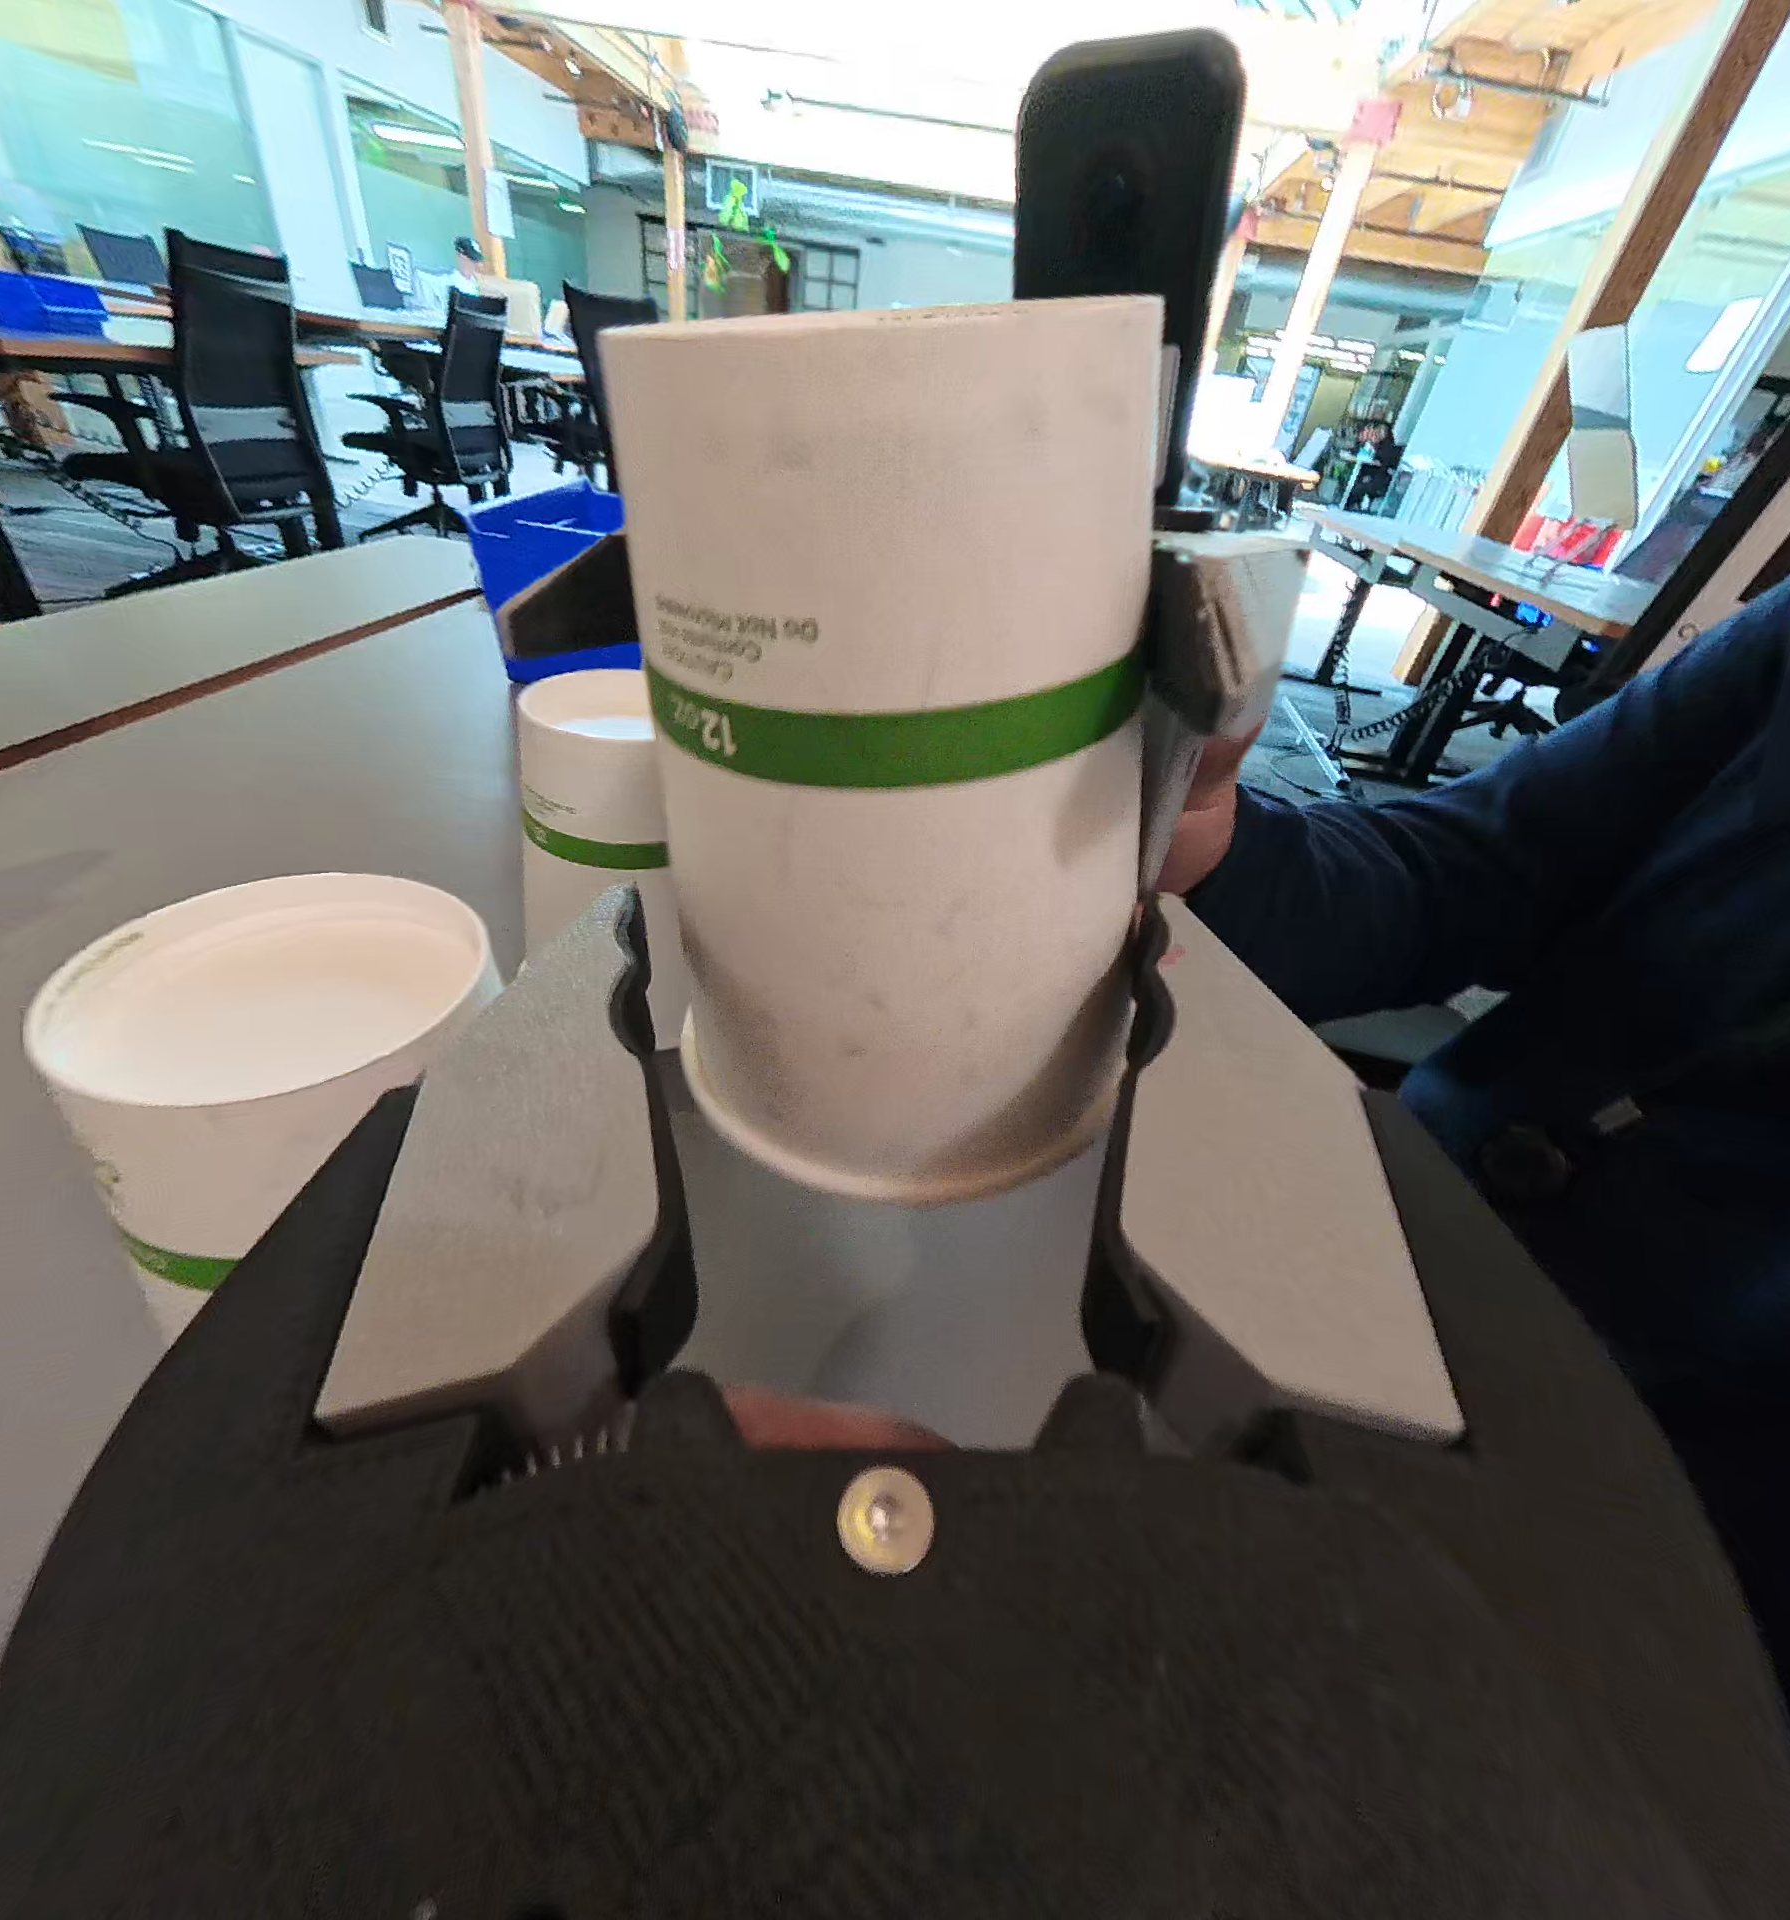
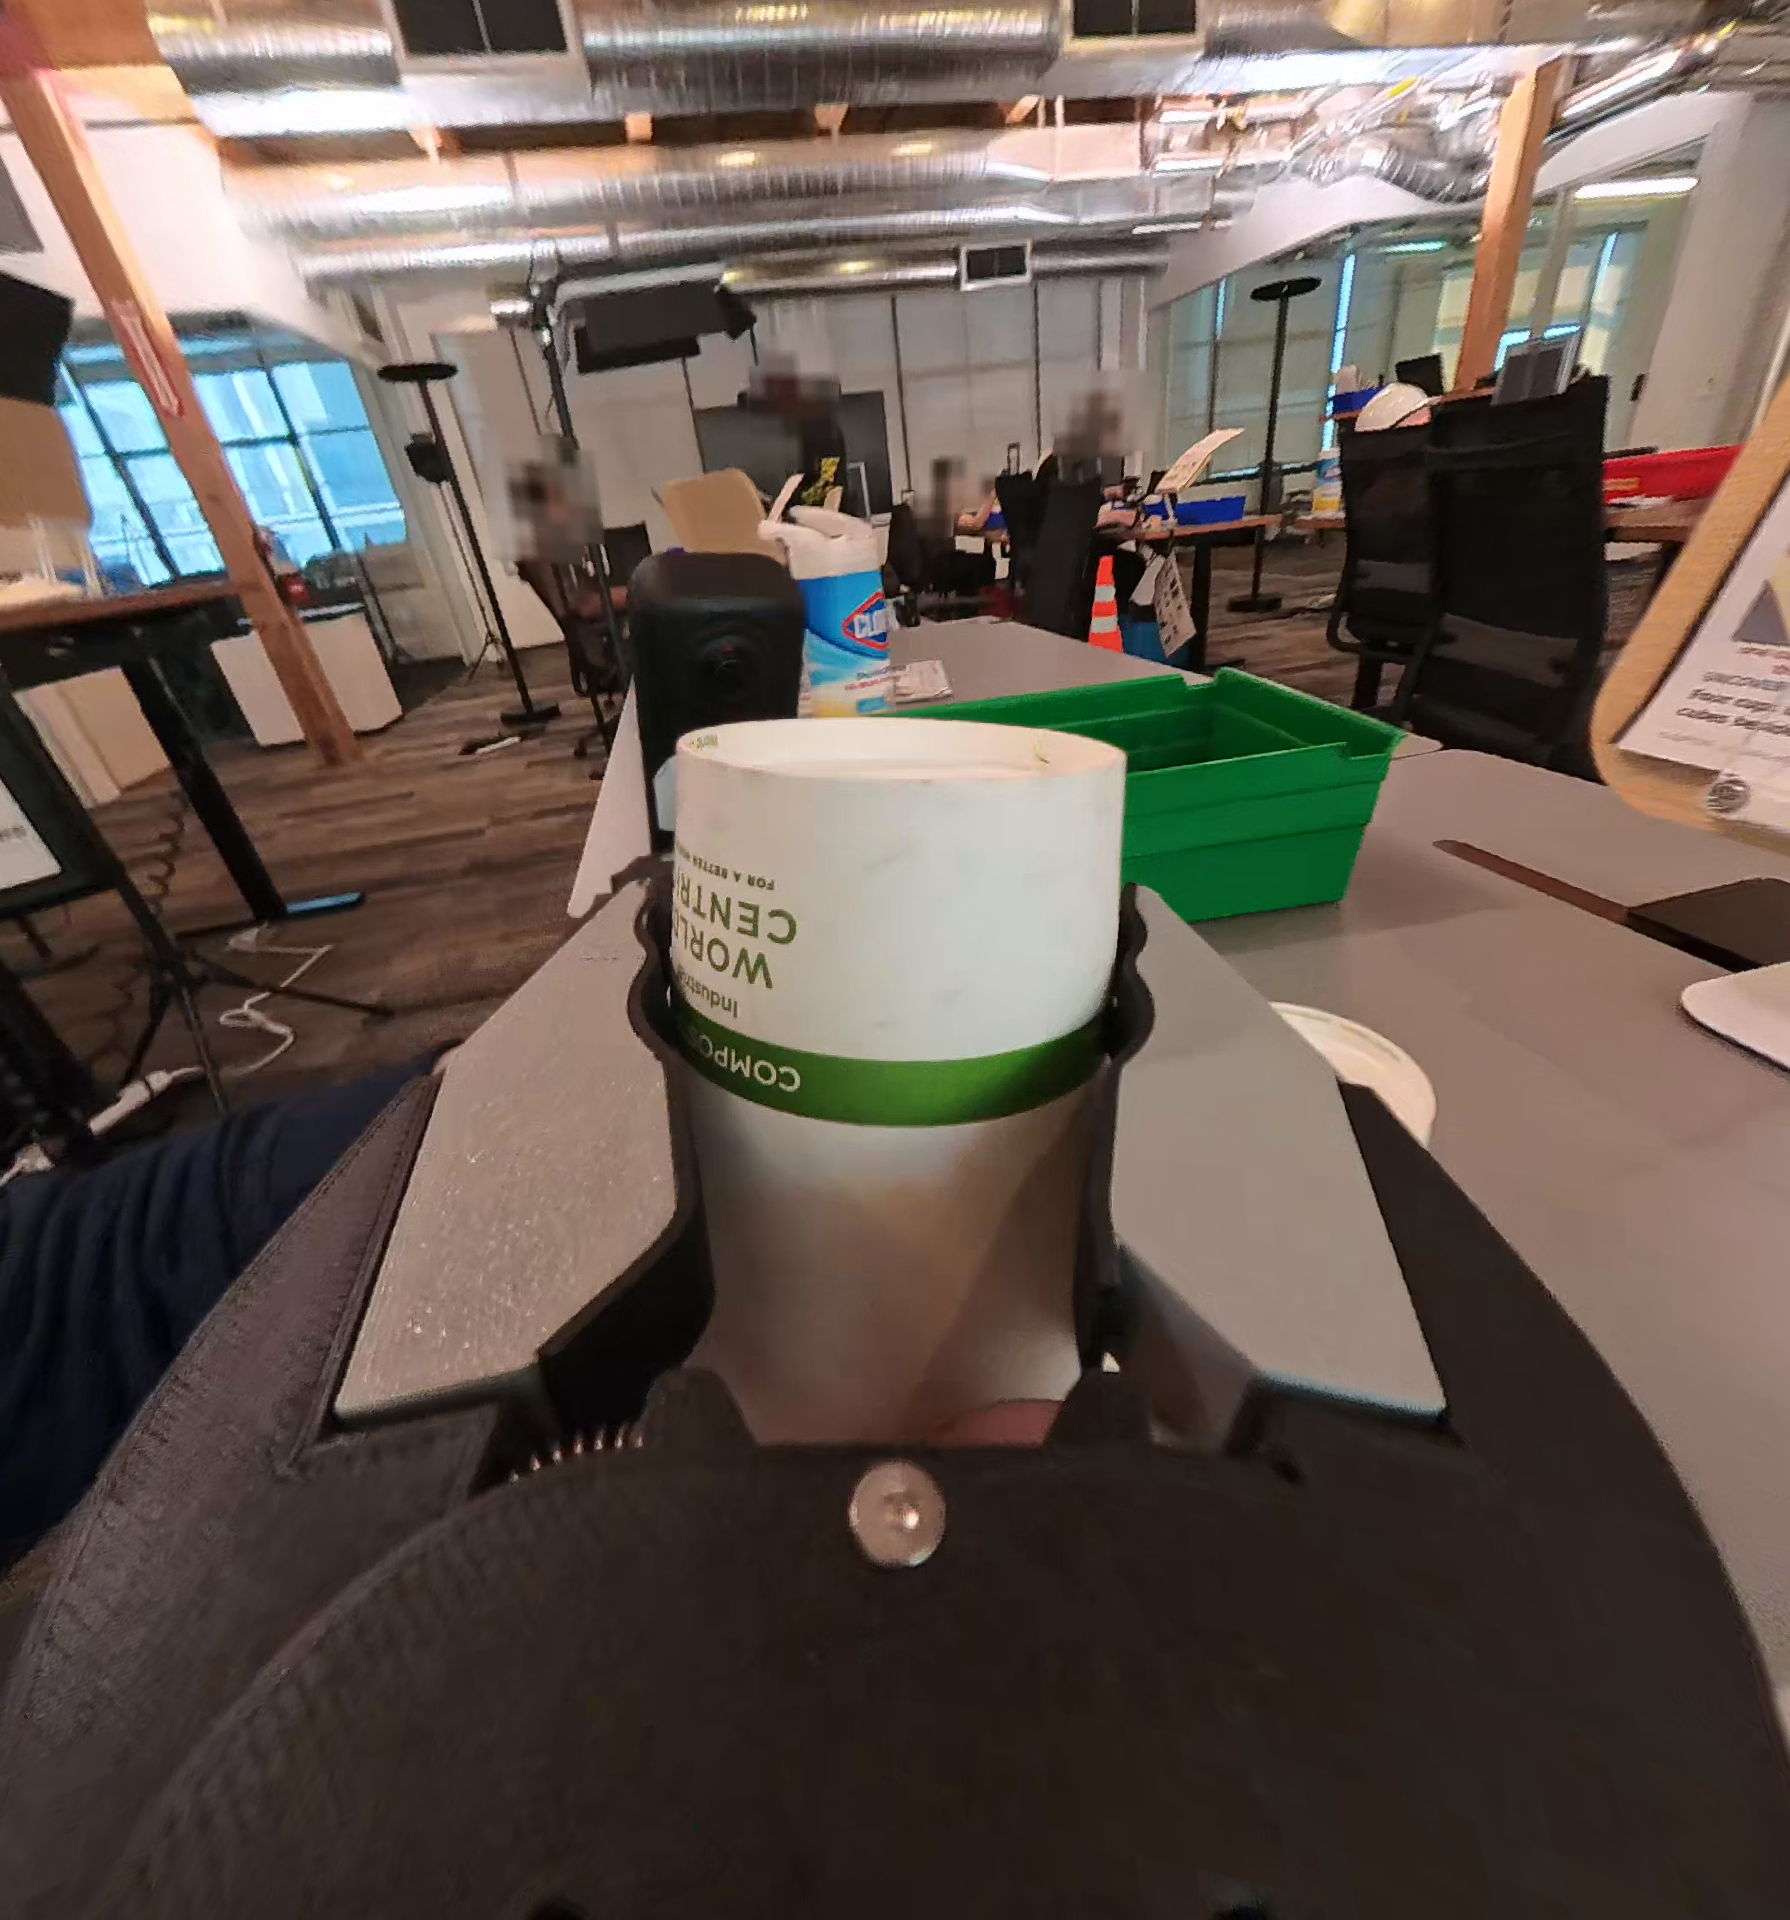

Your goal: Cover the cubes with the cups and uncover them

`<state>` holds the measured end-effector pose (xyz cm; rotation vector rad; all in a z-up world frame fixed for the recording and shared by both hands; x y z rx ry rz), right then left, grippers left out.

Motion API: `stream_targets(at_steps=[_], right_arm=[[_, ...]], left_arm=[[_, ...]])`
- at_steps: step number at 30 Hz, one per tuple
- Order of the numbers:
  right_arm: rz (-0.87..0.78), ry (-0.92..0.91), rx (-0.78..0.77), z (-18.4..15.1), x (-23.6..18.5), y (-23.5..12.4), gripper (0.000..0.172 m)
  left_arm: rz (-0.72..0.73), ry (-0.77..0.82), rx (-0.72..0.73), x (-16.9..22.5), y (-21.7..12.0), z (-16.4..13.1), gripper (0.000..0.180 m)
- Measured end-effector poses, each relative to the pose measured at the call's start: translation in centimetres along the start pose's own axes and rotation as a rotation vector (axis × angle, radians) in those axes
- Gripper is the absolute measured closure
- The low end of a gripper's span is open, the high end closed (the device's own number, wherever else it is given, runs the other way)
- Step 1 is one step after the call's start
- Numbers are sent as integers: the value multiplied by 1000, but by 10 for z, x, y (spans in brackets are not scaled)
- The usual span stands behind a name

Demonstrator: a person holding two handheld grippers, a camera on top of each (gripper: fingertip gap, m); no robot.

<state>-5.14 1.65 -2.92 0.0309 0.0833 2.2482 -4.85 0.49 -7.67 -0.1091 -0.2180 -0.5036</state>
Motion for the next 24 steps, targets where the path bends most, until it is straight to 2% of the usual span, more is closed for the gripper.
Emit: stream_targets(at_steps=[9,14,17,20,24], right_arm=[[52,15,-9,-5,-6,5,88],[37,-16,32,2,-7,1,90],[12,-1,109,14,-1,-8,91],[-24,50,168,22,10,-17,94],[-17,127,214,25,17,-24,102]], left_arm=[[-46,23,-64,5,3,-7,90],[-16,82,-42,4,-2,-2,91],[11,103,29,1,-13,10,90],[141,160,149,-11,-32,31,91],[512,224,304,-49,-72,57,91]])
Point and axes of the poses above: each gripper's, where its closed fingertips meet, y out along the fingers, z out of its top, x = y × z across the jaws, the point moved 3 cm from there along -y, back along the fingers, and after that the axes turned 6 degrees about -y, right-handed, at the moved point
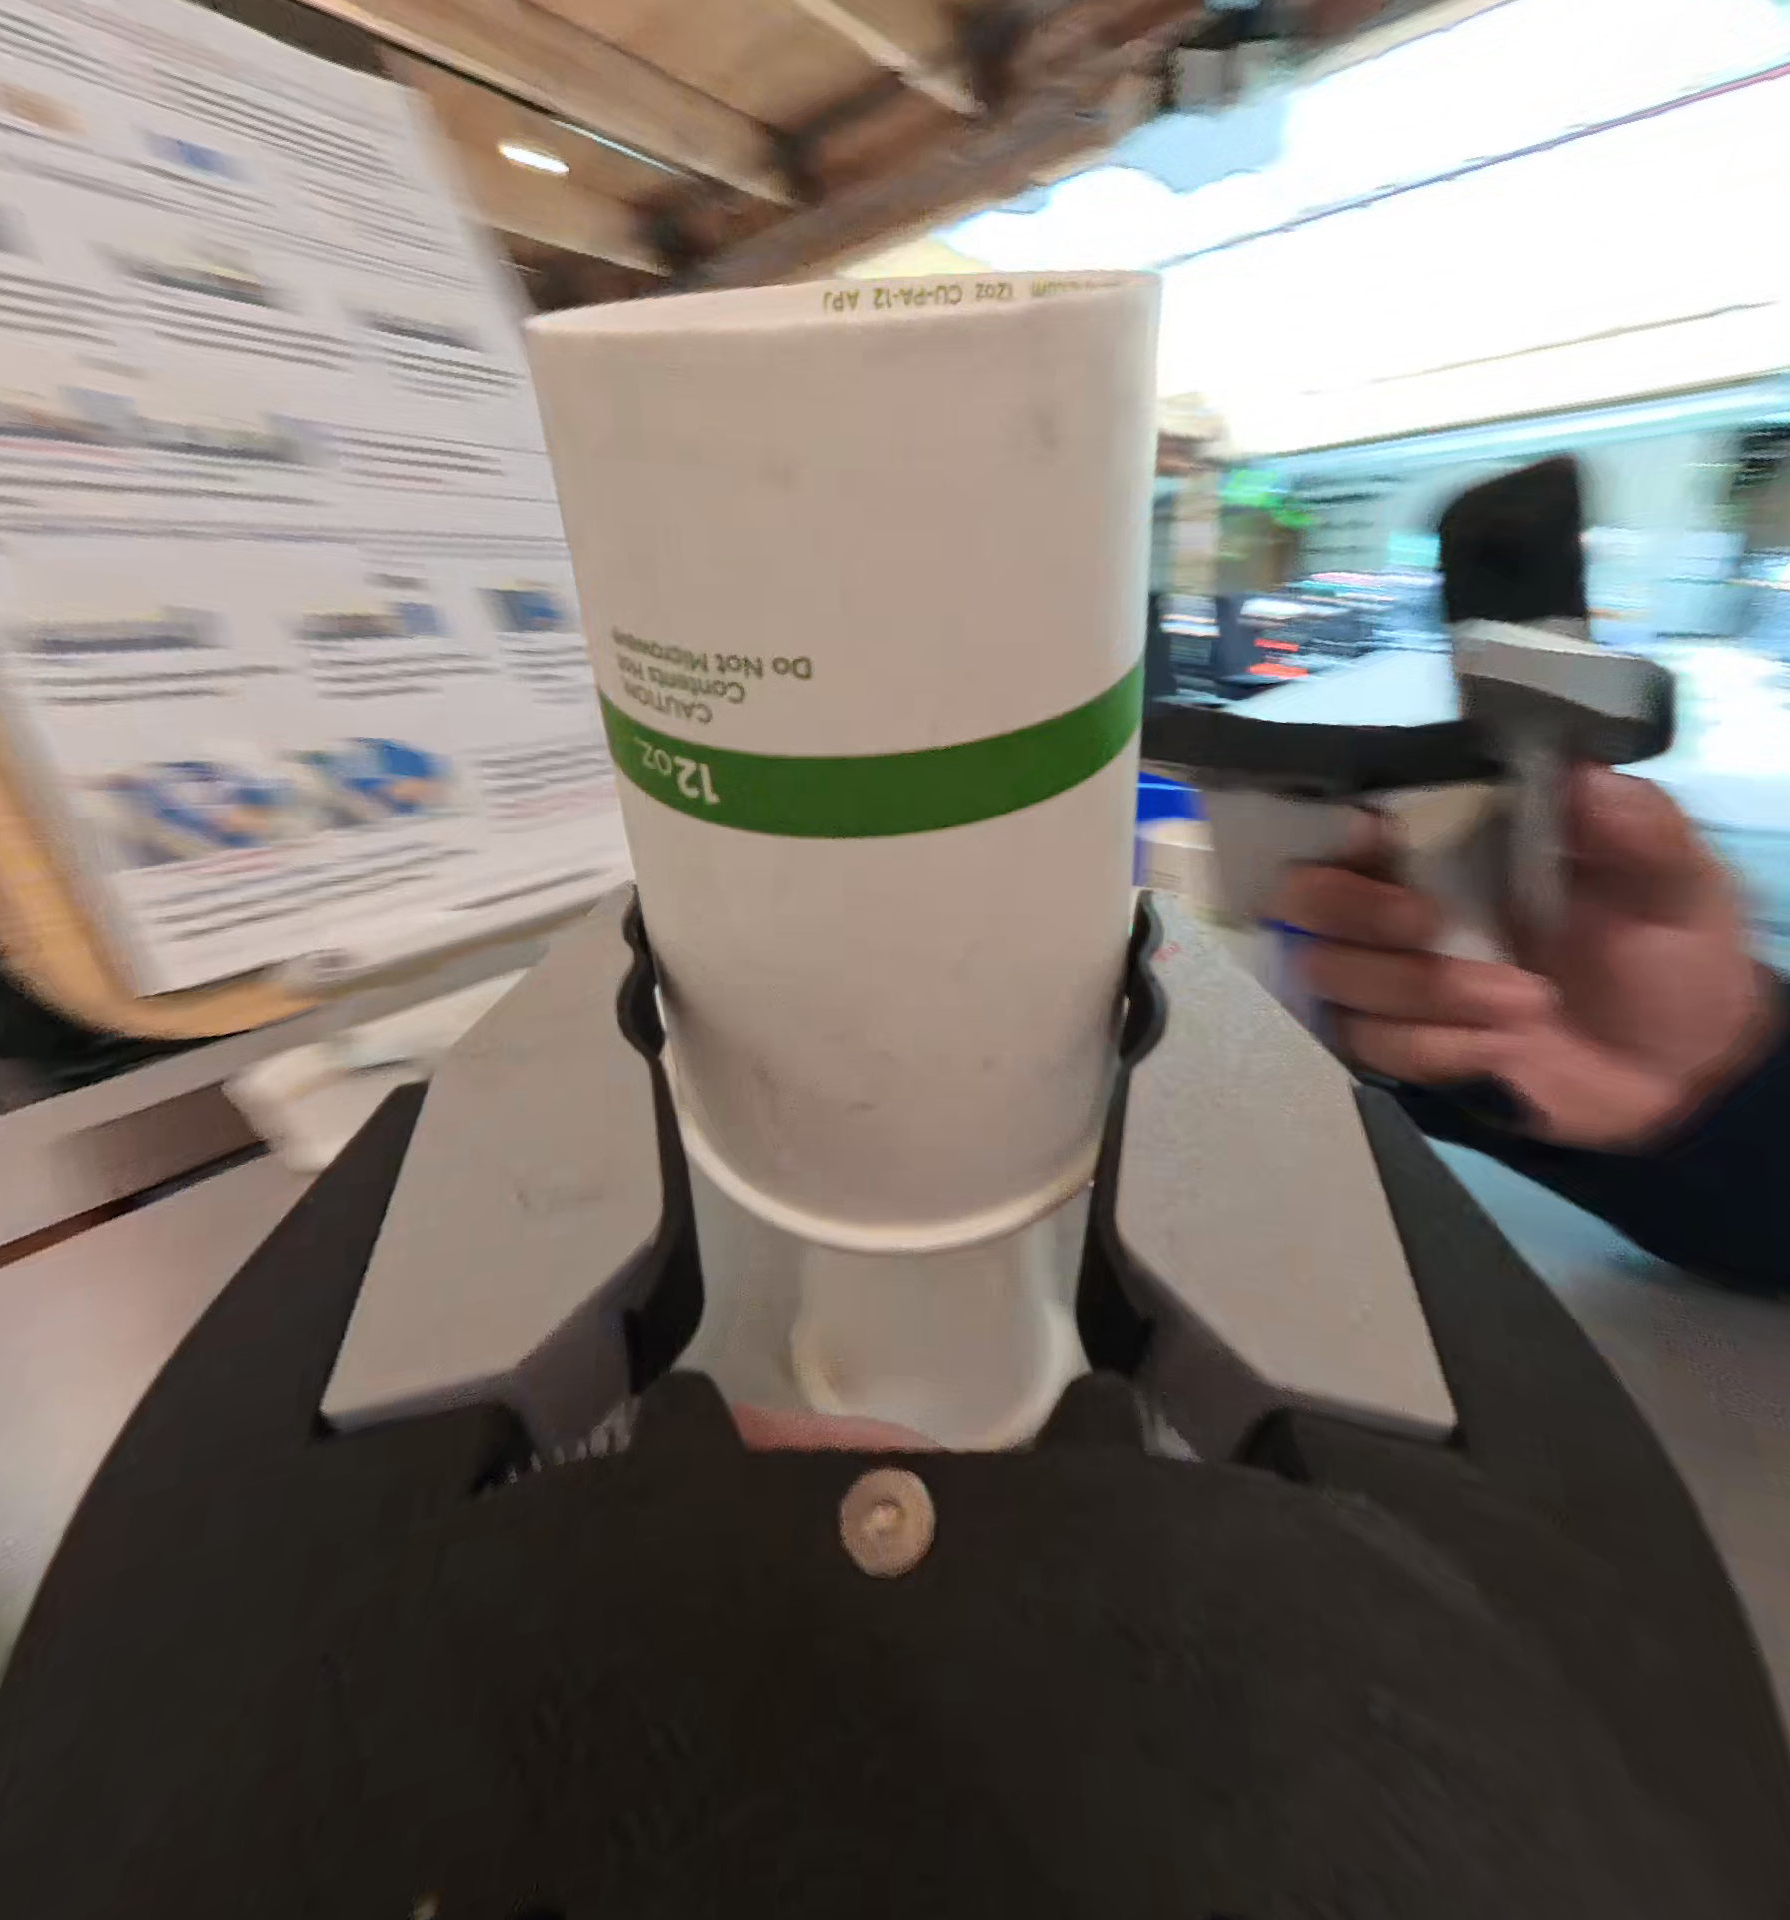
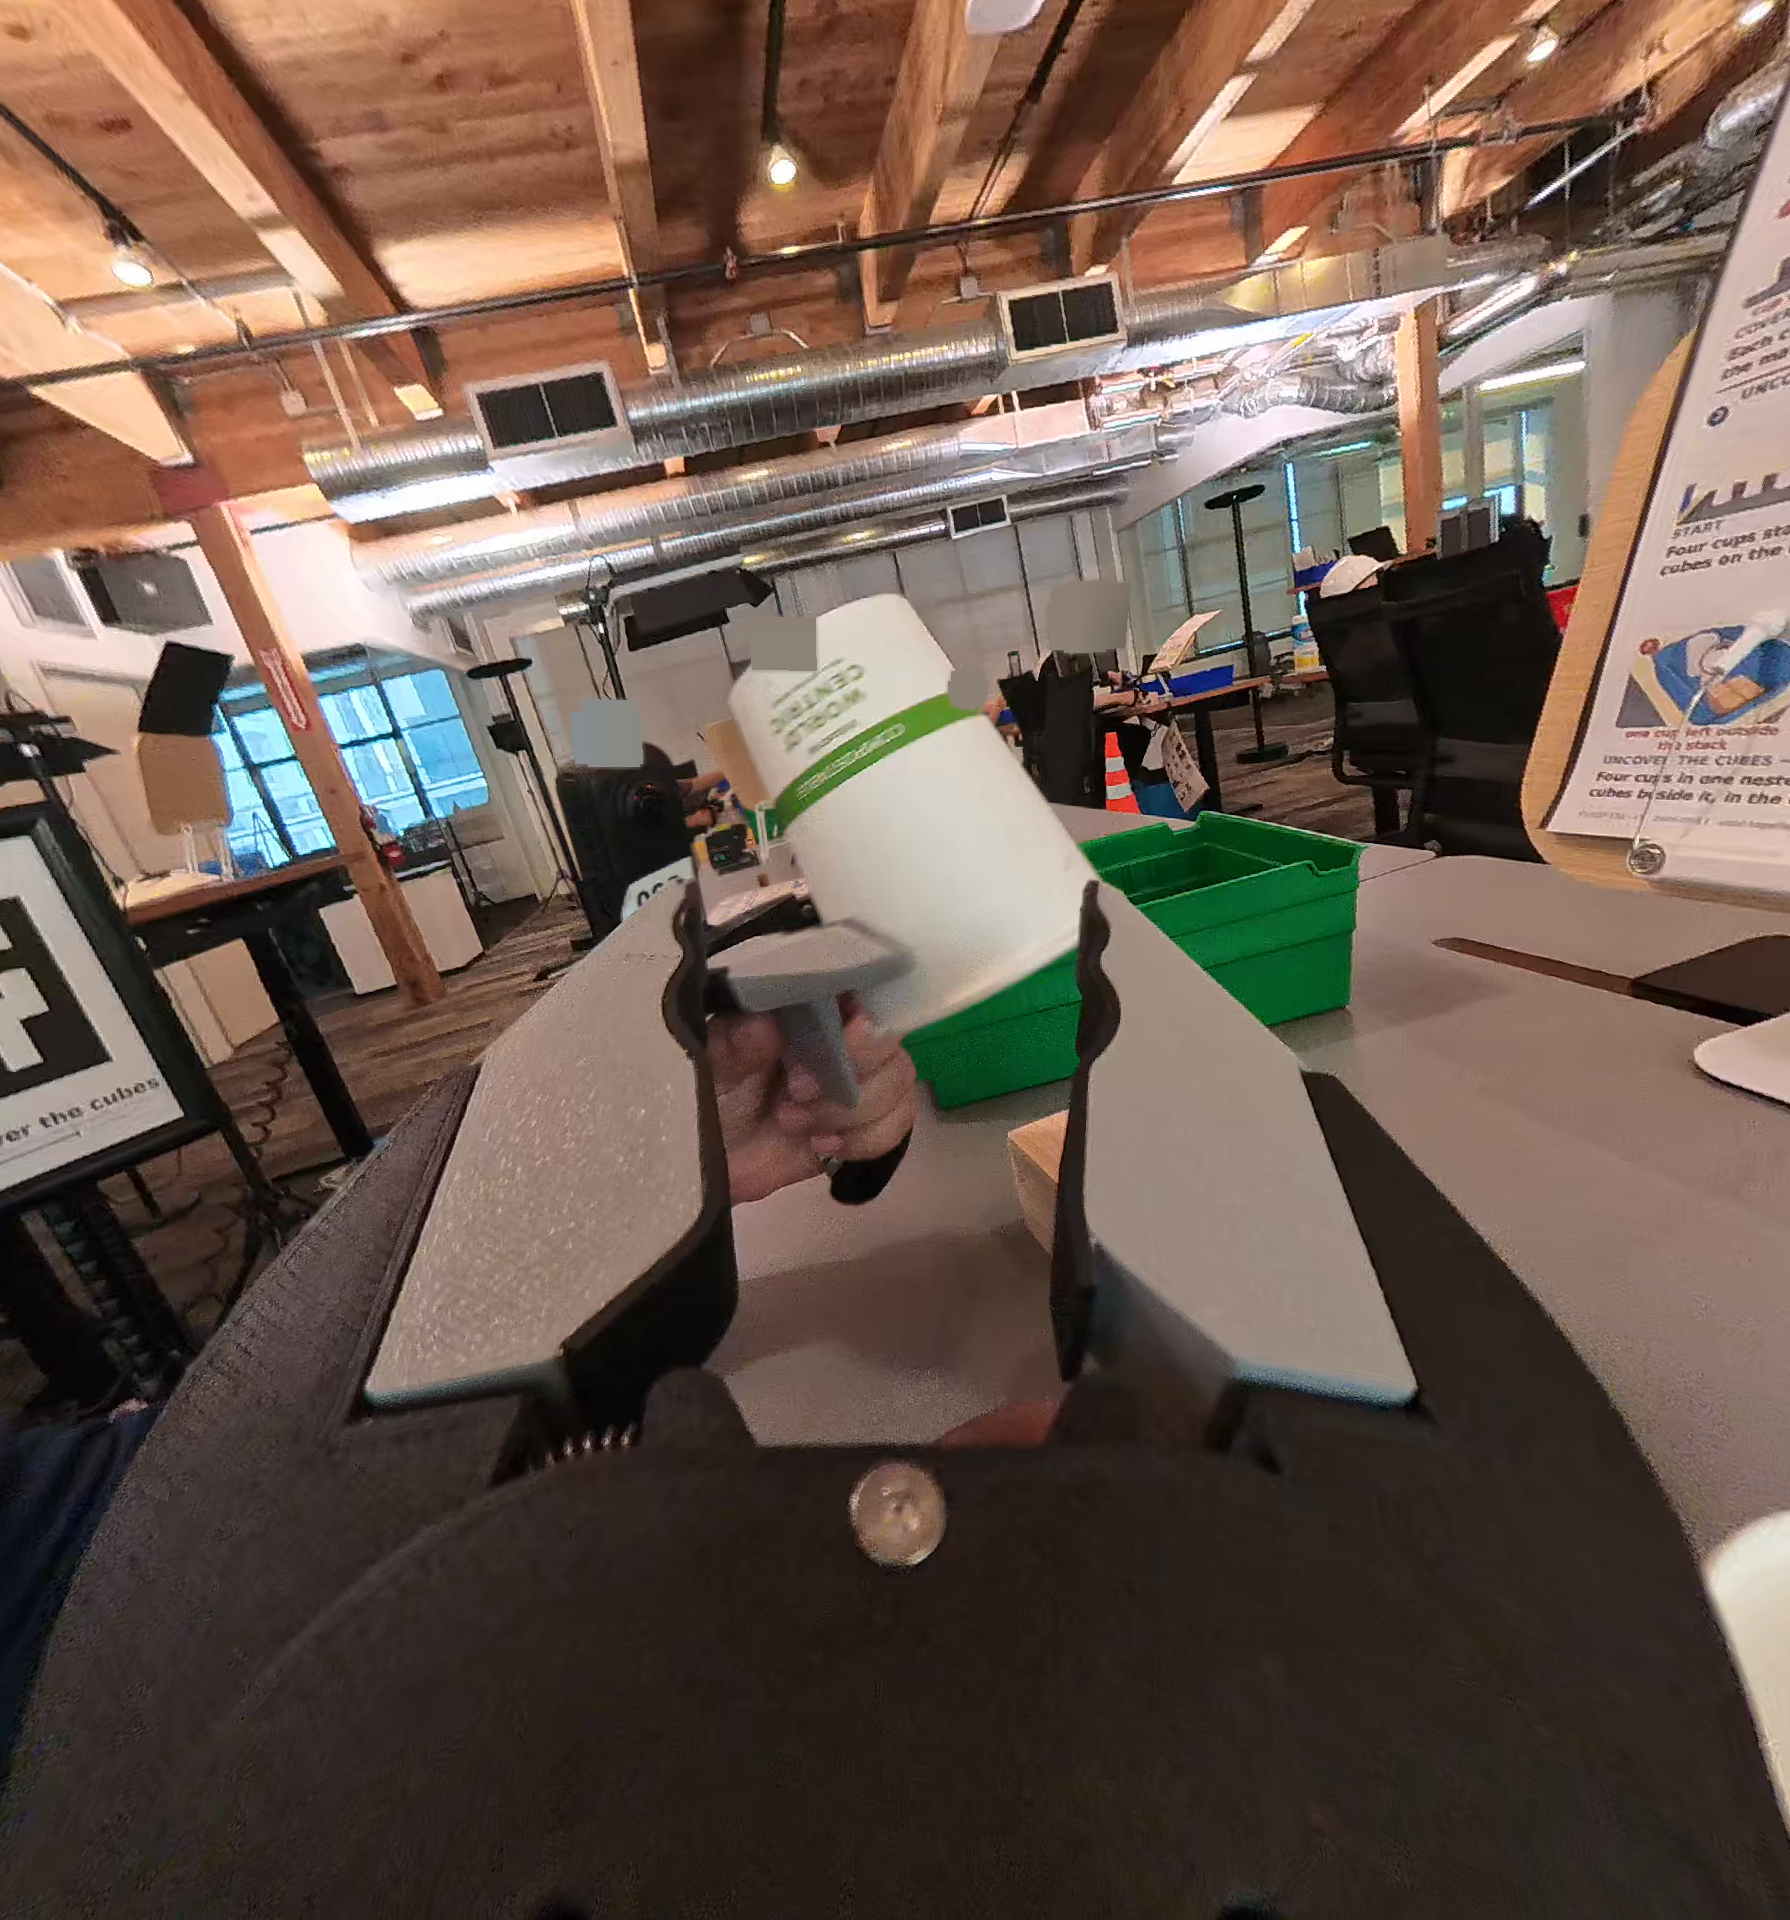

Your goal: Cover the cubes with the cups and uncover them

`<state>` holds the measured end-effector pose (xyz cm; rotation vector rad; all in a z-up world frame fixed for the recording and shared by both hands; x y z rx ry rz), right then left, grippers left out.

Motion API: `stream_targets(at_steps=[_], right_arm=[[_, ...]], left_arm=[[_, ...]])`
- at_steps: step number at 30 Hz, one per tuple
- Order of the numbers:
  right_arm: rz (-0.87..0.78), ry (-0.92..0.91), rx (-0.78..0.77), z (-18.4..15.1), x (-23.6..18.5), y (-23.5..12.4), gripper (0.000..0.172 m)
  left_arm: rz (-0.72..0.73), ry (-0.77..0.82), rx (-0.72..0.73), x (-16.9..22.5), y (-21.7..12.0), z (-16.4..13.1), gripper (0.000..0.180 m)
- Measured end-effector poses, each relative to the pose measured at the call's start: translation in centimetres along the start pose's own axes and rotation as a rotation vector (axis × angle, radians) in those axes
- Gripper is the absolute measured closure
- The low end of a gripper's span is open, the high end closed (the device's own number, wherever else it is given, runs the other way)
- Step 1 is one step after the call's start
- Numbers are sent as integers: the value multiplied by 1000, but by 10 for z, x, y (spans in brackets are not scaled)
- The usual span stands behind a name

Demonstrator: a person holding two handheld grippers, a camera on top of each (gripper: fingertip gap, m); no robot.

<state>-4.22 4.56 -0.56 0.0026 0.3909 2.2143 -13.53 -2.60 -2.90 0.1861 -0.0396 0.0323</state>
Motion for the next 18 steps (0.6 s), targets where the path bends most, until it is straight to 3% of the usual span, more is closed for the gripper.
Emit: stream_targets(at_steps=[4,14,18], right_arm=[[-3,9,8,1,0,-1,102],[2,-7,3,1,-3,0,104],[-2,-5,6,2,-2,-1,104]], left_arm=[[360,43,10,-50,-13,1,91],[606,24,-346,-79,-18,-66,90],[631,-11,-403,-87,-21,-81,89]])
Point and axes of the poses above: each gripper's, where its closed fingertips meet, y out along the fingers, z out of its top, x = y × z across the jaws, the point moved 3 cm from there along -y, back along the fingers, and after that the axes turned 6 degrees about -y, right-handed, at the moved point
